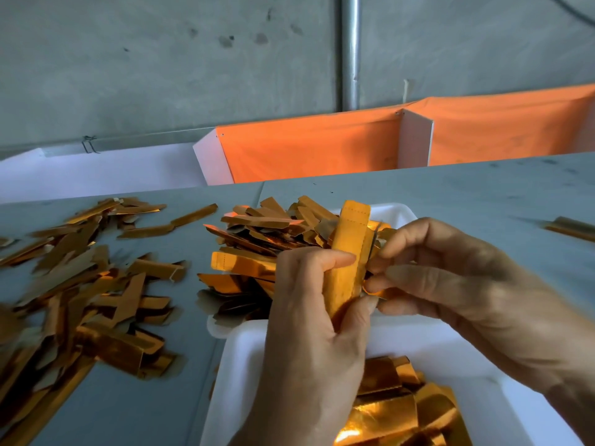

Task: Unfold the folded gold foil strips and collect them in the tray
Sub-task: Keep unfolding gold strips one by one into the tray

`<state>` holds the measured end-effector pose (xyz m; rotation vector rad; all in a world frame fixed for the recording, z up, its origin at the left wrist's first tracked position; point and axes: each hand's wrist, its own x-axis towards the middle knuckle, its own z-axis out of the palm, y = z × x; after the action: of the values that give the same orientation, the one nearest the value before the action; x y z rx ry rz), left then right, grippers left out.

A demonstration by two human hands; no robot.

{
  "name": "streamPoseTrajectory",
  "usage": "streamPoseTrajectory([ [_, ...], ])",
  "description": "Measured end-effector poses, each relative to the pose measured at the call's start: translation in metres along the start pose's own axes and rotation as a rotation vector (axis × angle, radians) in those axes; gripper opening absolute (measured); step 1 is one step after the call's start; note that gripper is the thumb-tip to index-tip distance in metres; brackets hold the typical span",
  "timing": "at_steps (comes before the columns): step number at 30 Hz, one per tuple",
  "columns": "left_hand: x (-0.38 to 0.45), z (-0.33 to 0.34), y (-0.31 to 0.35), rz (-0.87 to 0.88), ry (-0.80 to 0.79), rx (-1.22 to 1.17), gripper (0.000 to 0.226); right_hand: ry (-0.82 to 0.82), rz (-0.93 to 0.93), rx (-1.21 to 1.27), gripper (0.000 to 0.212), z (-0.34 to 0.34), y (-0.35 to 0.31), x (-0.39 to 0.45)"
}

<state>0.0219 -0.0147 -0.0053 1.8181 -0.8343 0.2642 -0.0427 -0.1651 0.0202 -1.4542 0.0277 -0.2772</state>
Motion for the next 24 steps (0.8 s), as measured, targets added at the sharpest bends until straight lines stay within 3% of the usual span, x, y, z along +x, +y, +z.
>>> streamPoseTrajectory([
  [3,0.0,0.0,0.002,0.027,-0.007,-0.001,0.045,0.046,-0.062,-0.216,0.017,0.012,0.001,0.0],
  [7,-0.002,-0.002,0.004,0.065,-0.038,-0.002,0.05,0.23,-0.169,-0.625,0.023,0.024,0.005,0.001],
  [13,-0.003,0.0,0.005,0.101,-0.062,0.068,0.059,0.289,-0.253,-0.88,0.018,0.027,0.004,0.002],
  [24,-0.002,0.003,0.004,0.072,-0.053,0.082,0.059,0.134,-0.167,-0.909,0.018,0.02,0.0,0.002],
])
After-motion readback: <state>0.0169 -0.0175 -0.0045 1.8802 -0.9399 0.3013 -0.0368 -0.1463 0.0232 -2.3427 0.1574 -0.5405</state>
